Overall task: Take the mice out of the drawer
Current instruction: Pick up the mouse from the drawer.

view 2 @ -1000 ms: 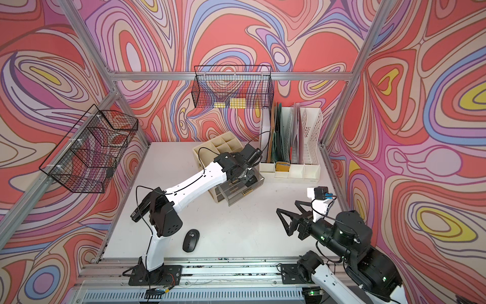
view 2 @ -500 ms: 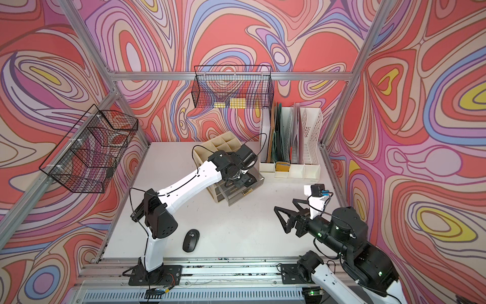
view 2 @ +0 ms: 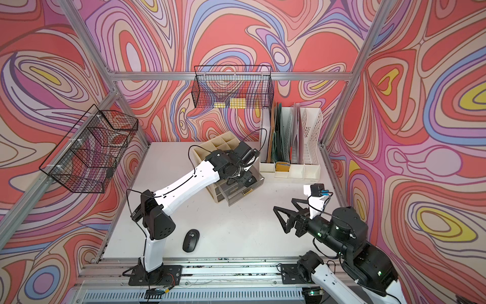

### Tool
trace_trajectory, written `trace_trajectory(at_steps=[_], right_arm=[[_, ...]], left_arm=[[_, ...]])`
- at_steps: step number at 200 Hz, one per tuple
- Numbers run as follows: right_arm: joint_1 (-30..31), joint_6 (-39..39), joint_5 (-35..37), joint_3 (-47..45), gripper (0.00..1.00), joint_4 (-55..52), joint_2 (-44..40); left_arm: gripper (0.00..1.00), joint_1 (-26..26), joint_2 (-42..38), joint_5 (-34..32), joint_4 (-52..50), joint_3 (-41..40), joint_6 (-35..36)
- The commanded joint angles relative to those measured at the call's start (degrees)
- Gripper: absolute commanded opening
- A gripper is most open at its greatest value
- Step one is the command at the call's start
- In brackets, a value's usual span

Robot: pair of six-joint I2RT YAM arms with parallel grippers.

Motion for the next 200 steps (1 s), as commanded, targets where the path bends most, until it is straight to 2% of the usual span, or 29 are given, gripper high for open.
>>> trace_trajectory(at_steps=[1, 54, 83, 115, 153, 200], right_arm=[[0.12, 0.28, 0.25, -0.07, 0.98, -0.09, -0.5], [0.13, 0.12, 0.43, -0.19, 0.98, -0.24, -0.5], [0.12, 0.13, 0.56, -0.29, 0.98, -0.57, -0.78], [0.12, 0.11, 0.86, -0.24, 0.98, -1.01, -1.03], [0.12, 0.11, 0.84, -0.58, 0.98, -0.7, -1.05], [0.12, 0.16, 0.07, -0.86, 0.98, 0.54, -0.42]], left_arm=[[0.0, -0.05, 0.04, -0.42, 6.91, -2.21, 1.79], [0.0, 0.91, 3.99, -0.93, 11.29, -1.43, 3.32], [0.0, 1.54, 4.33, -0.46, 13.59, -3.79, 3.46], [0.0, 1.77, 4.79, -2.29, 10.5, -4.02, 3.33], [0.0, 1.73, 1.77, -4.39, 6.83, -6.6, 2.76], [0.0, 1.72, -0.99, -3.07, 2.08, -8.03, 1.4]])
